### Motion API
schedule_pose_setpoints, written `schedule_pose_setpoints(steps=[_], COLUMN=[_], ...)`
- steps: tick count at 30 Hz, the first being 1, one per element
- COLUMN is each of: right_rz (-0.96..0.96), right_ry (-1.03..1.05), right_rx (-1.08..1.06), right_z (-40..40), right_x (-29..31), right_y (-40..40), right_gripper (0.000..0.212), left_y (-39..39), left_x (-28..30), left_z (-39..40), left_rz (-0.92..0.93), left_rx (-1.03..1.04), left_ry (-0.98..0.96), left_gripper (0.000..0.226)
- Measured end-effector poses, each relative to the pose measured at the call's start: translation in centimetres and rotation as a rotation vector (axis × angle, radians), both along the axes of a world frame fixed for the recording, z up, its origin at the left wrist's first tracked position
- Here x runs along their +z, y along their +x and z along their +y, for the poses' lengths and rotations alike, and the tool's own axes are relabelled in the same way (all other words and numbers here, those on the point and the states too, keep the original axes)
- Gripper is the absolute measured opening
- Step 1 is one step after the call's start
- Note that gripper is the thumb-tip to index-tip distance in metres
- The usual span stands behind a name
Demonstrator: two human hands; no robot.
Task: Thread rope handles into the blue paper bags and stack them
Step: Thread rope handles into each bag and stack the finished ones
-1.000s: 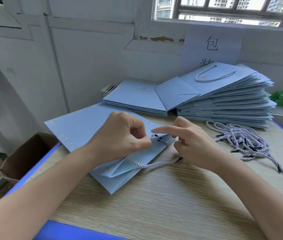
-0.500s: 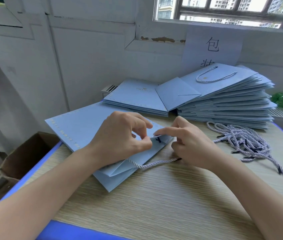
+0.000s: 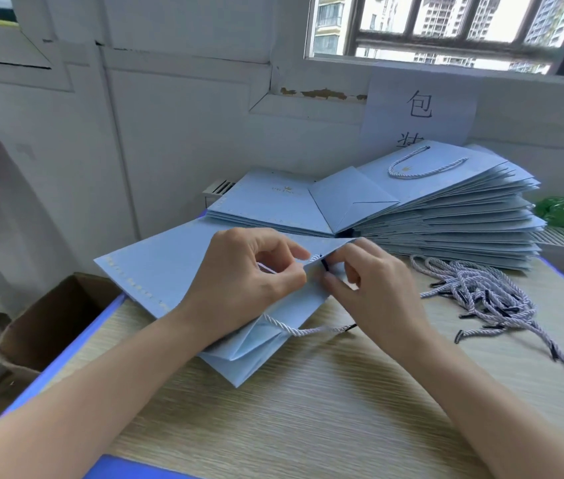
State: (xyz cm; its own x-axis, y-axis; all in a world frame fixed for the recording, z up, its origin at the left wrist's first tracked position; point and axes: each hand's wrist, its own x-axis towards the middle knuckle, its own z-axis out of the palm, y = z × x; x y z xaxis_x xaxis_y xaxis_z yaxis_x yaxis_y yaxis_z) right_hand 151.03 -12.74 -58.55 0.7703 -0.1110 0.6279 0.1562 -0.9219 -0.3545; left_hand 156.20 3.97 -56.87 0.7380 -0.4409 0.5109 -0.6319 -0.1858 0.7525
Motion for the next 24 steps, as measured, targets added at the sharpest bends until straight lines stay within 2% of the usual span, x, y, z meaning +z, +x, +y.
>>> schedule_pose_setpoints(steps=[3, 6, 8, 10, 12, 14, 17, 19, 21, 22, 24], right_rz=[0.103, 0.218, 0.203, 0.130, 0.103, 0.191, 0.339, 0.291, 0.225, 0.230, 0.338], right_ry=[-0.028, 0.092, 0.195, 0.290, 0.288, 0.171, 0.057, 0.086, 0.154, 0.178, 0.199], right_rx=[-0.026, 0.118, 0.123, 0.011, -0.150, -0.305, -0.409, -0.348, -0.179, -0.076, 0.125], right_z=[0.1, -1.2, -2.7, -4.3, -5.4, -6.3, -6.9, -6.6, -5.8, -5.2, -4.1], right_x=[0.3, 1.3, 2.0, 2.4, 2.1, 1.2, 0.6, 1.0, 1.4, 1.7, 2.1], right_y=[0.0, -0.9, -1.3, -1.0, -0.6, -0.4, -0.6, -0.9, -1.0, -1.1, -1.4], right_gripper=[0.012, 0.017, 0.018, 0.017, 0.014, 0.015, 0.031, 0.030, 0.015, 0.013, 0.029], left_y=[0.1, 0.8, 1.2, 1.3, 1.1, 0.9, 1.0, 1.0, 1.0, 1.1, 1.4], left_x=[-0.2, -0.4, -0.4, -0.6, -0.7, -0.7, -0.3, 0.0, 0.1, 0.1, -0.1], left_z=[-0.2, -0.2, 0.0, -0.3, -0.6, -0.6, 0.6, 1.5, 2.0, 2.0, 2.1], left_rz=[-0.032, -0.116, -0.084, -0.071, -0.065, 0.000, 0.029, 0.041, 0.032, 0.003, -0.115], left_rx=[0.010, 0.075, 0.098, 0.114, 0.071, -0.076, -0.263, -0.368, -0.433, -0.421, -0.344], left_ry=[0.037, 0.120, 0.150, 0.194, 0.321, 0.422, 0.559, 0.706, 0.801, 0.806, 0.722], left_gripper=[0.018, 0.011, 0.011, 0.024, 0.033, 0.031, 0.042, 0.060, 0.077, 0.080, 0.071])
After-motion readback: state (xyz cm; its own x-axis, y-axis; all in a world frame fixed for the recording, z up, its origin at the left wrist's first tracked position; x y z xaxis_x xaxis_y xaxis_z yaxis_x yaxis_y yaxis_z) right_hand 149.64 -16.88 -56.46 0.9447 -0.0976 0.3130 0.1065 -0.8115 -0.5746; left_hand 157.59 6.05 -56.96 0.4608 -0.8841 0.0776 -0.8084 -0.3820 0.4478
